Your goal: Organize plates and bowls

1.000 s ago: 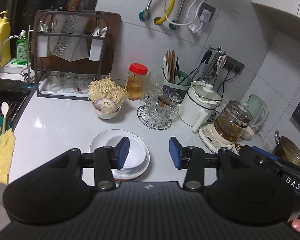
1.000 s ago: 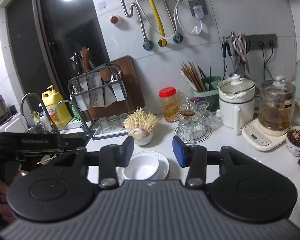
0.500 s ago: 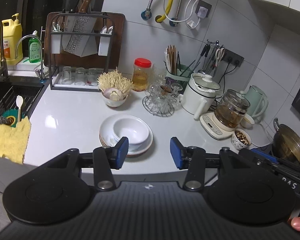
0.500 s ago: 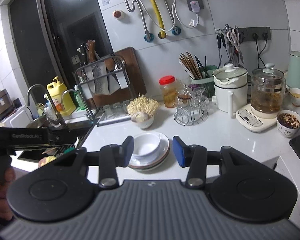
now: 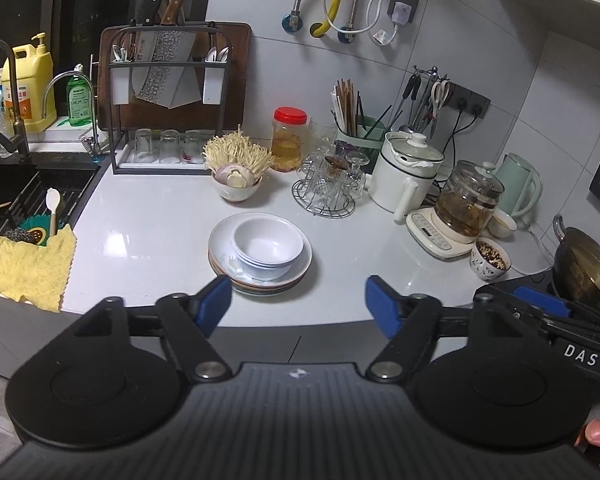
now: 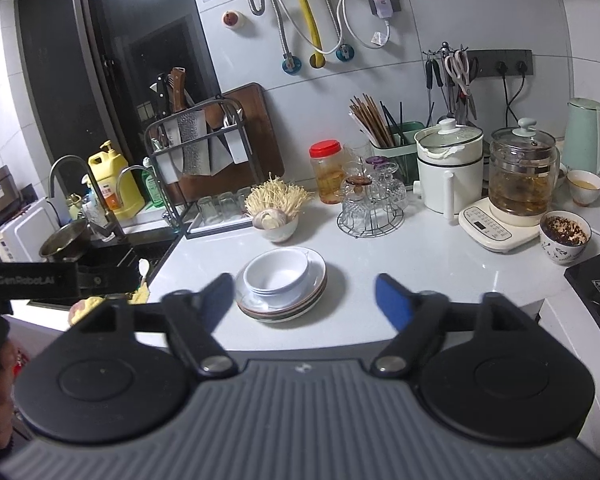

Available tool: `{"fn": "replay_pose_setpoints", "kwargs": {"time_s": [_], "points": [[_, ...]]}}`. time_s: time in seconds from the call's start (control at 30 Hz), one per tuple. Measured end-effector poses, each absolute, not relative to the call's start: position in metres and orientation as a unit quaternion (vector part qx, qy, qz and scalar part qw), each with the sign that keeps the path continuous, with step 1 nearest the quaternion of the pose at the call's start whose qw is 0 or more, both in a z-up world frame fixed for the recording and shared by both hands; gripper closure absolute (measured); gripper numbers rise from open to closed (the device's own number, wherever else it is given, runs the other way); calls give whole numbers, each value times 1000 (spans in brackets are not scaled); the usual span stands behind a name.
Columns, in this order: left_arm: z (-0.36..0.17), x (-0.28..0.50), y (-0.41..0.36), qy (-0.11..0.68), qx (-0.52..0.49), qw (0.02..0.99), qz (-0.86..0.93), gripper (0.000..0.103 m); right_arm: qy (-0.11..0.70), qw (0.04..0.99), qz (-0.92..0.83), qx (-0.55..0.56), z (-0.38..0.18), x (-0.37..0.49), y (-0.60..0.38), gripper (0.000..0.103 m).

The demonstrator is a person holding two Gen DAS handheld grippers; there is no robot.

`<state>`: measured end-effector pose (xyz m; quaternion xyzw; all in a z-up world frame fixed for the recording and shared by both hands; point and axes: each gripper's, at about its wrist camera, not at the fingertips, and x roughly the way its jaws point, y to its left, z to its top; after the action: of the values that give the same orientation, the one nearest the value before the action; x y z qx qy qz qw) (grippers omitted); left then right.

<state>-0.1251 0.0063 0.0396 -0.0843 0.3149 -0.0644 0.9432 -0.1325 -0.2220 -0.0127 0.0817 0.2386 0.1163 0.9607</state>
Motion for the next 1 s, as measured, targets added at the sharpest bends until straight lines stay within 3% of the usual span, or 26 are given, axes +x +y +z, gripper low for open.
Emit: {"fn": "replay_pose_setpoints", "kwargs": {"time_s": [0.1,0.3,1.0], "points": [[39,-128,7,313,-81,945,-58,12,246,959,115,86,-16,-133,-223,20],[32,-135,8,321,-88,942,-46,7,252,957,109,90,-22,-132,-229,18],[23,-142,-1,341,-66,937,-20,6,261,956,98,87,-24,-137,-237,18]]}}
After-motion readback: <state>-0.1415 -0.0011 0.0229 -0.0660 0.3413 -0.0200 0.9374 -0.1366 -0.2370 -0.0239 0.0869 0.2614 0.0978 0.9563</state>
